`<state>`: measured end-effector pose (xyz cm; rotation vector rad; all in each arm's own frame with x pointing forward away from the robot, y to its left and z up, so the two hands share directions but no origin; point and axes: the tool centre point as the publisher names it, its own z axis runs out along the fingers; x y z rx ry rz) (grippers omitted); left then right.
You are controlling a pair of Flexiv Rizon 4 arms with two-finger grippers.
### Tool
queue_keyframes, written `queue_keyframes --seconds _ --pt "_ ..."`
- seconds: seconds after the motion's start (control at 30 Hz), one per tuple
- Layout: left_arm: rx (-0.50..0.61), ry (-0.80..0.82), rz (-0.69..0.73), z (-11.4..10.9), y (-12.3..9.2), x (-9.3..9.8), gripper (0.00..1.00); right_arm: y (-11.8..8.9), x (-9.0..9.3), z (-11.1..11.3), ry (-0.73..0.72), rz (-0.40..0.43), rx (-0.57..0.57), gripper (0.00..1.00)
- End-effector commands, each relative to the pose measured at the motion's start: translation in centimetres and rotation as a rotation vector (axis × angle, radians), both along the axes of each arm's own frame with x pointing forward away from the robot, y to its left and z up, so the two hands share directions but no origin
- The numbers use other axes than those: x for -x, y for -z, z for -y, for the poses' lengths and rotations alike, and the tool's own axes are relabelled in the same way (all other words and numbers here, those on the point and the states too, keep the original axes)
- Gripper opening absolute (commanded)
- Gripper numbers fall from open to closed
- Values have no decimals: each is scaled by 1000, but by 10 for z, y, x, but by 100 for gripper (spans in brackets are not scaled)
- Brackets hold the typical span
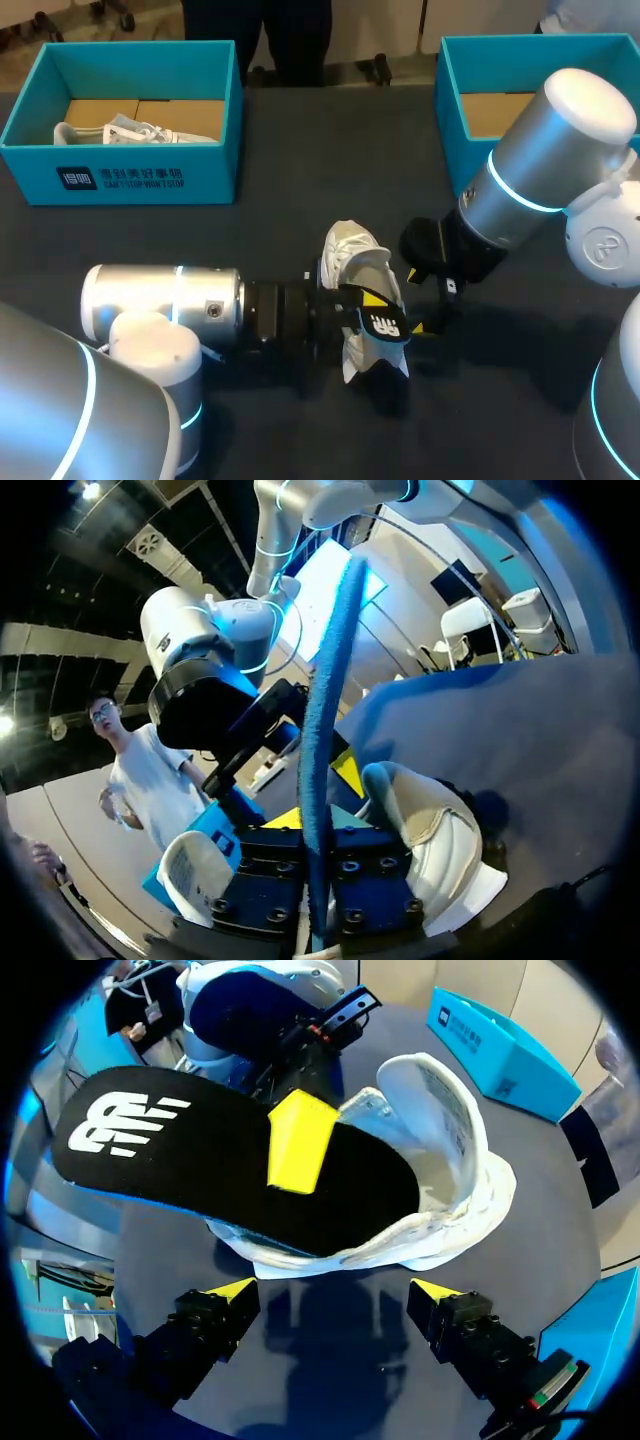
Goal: Take the shoe out of the shoebox, open the shoe tongue, remove and reinsert the insole, then place the shoe into the shoebox
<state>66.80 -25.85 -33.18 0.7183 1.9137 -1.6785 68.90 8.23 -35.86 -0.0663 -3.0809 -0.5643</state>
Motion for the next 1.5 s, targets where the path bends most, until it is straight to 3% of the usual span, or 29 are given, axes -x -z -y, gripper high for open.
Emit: queue_keyframes --seconds 0.03,0.5,0.73,0.77,0.83,0.97,1.07,1.2,1.27,1.3,1.33,1.5 --pt "8 12 30 2 2 1 0 1 0 -1 0 1 2 100" --pt "-55 -78 117 -4 28 -23 0 1 0 -1 0 1 2 100" --pt "-46 -74 89 -5 22 -21 0 1 0 -1 0 1 2 100" --pt "-42 -64 72 -5 19 -19 7 1 0 -1 0 1 2 100" --pt "-38 -60 65 -5 14 -17 36 1 0 -1 0 1 2 100" --pt "-29 -49 58 -6 6 -13 40 1 0 -1 0 1 2 100" --pt "-24 -45 58 -5 2 -11 40 1 0 -1 0 1 2 100" --pt "-5 -18 65 -1 -4 -3 33 1 0 -1 0 1 2 100" --pt "1 -3 71 1 -5 1 25 1 0 -1 0 1 2 100" --pt "3 4 73 2 -5 3 5 1 0 -1 0 1 2 100" --pt "4 11 71 3 -5 3 0 1 0 -1 0 1 2 100" --pt "3 8 90 6 2 -2 0 1 0 -1 0 1 2 100"
